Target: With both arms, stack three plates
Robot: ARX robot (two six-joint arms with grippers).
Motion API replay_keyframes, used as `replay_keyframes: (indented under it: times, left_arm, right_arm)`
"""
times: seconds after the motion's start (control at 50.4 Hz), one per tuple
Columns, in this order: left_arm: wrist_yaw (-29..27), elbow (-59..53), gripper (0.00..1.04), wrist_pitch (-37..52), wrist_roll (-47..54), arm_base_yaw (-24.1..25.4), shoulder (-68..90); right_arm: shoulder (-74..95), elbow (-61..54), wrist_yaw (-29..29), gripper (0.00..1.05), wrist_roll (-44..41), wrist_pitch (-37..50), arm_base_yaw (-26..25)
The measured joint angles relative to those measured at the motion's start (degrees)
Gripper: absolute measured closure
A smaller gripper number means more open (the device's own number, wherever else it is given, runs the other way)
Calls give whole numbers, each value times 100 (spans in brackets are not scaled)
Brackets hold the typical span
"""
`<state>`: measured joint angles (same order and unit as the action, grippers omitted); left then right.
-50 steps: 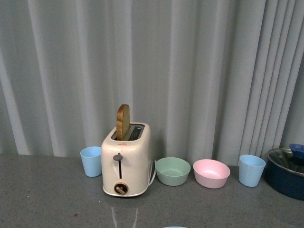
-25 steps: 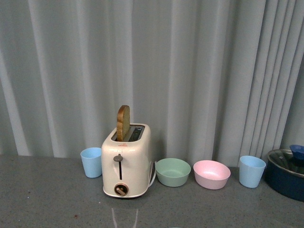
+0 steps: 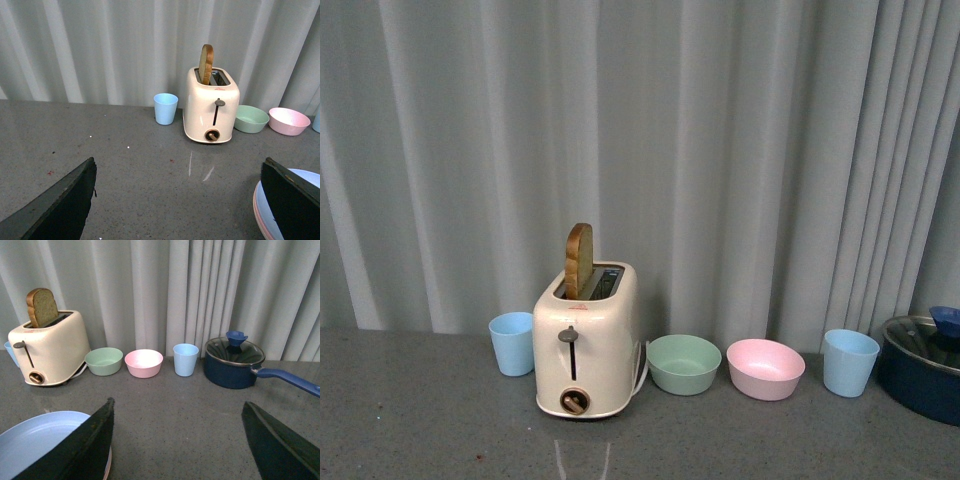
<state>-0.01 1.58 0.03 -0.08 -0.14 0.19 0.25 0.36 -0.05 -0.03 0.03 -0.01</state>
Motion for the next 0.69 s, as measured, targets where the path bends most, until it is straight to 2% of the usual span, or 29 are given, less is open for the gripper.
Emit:
replay_keyframes:
  times: [0.119, 0.694]
  left_arm:
    - [0, 0, 7, 0, 0, 0, 0]
    - [0, 0, 7, 0, 0, 0, 0]
  right_arm:
    - [0, 0, 0, 6, 0, 0, 0]
    - [0, 0, 0, 7, 2, 0, 0]
